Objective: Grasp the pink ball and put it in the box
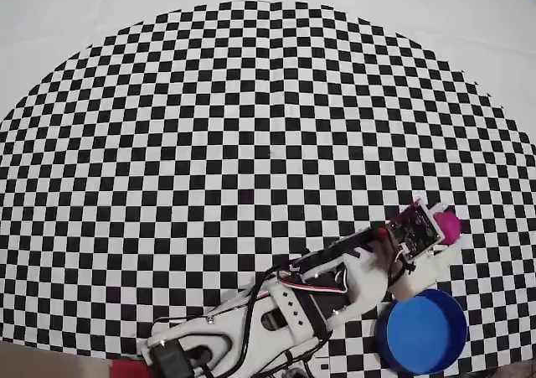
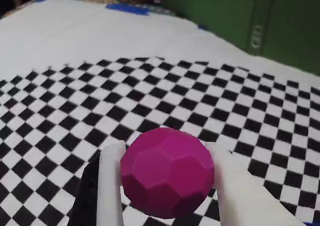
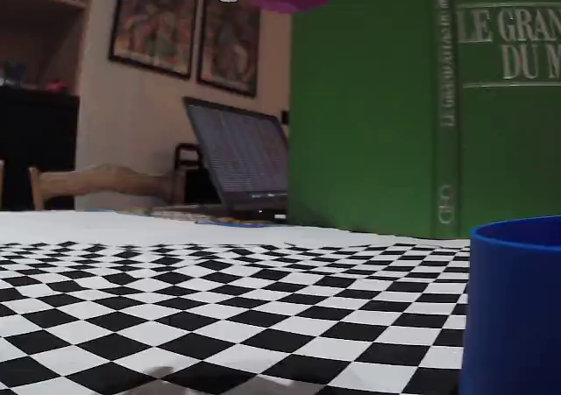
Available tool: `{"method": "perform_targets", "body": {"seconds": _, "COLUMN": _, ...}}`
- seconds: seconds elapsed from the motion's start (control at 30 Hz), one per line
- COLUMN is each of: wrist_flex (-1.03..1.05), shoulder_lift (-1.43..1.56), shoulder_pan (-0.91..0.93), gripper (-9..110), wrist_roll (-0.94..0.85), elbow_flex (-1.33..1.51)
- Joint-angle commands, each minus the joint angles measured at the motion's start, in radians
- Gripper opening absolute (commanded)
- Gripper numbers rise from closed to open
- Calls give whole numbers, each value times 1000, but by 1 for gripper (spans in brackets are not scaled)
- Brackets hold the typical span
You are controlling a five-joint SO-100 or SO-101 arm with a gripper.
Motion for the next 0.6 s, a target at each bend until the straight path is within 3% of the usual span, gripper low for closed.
{"method": "perform_targets", "body": {"seconds": 0.0, "wrist_flex": 3, "shoulder_lift": 43, "shoulder_pan": 64, "gripper": 0, "wrist_roll": -8, "elbow_flex": 2}}
{"method": "perform_targets", "body": {"seconds": 0.57, "wrist_flex": 282, "shoulder_lift": 302, "shoulder_pan": 411, "gripper": 0, "wrist_roll": 3, "elbow_flex": 12}}
